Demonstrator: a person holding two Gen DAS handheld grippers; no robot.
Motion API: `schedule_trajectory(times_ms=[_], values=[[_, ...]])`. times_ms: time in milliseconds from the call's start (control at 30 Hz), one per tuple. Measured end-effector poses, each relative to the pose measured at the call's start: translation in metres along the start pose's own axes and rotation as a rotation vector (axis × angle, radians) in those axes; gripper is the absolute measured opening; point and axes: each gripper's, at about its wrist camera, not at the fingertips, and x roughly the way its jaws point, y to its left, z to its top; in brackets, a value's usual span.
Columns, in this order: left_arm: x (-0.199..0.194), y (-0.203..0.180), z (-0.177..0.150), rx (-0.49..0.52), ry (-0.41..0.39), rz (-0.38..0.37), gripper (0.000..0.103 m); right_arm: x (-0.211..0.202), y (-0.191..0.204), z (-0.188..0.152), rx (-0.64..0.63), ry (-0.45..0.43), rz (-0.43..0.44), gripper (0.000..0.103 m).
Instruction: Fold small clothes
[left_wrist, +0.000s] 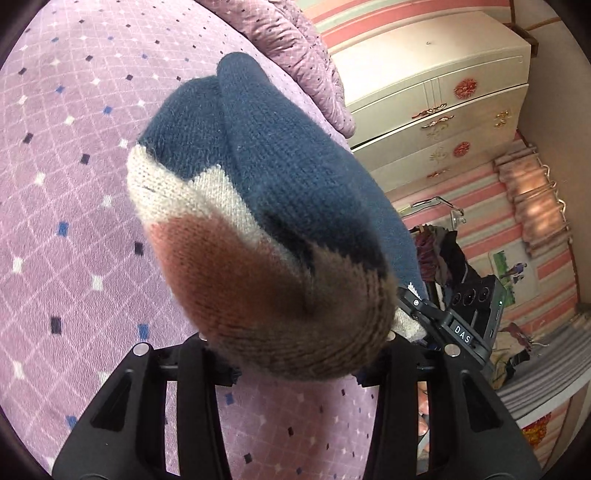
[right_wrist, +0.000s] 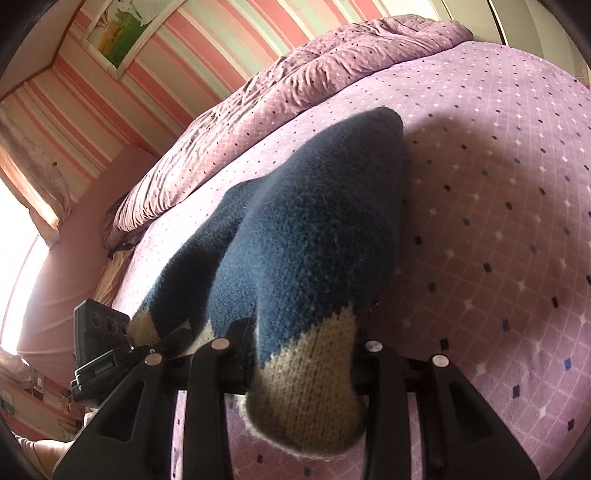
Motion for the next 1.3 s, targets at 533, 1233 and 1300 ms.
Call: schedule_trajectory(times_ms=[533,1233,1300], values=[[-0.01,-0.023,-0.027,0.114,-0.061,0.195,0.046,-0.015,-0.009,-0.01,-0.128,0.022,-0.291,0.084],[-0.204,0.007,-0.009,0.324,-0.222,0.588,0.063,0.11,0.161,-0.072,-0.561,0.003,-0.526,0.095],[-0.216,0.007,-0.008,0.322,-0.24,0.613,0.071,0.1,0.162,-0.072,-0.553,-0.015,-0.533,0.094]])
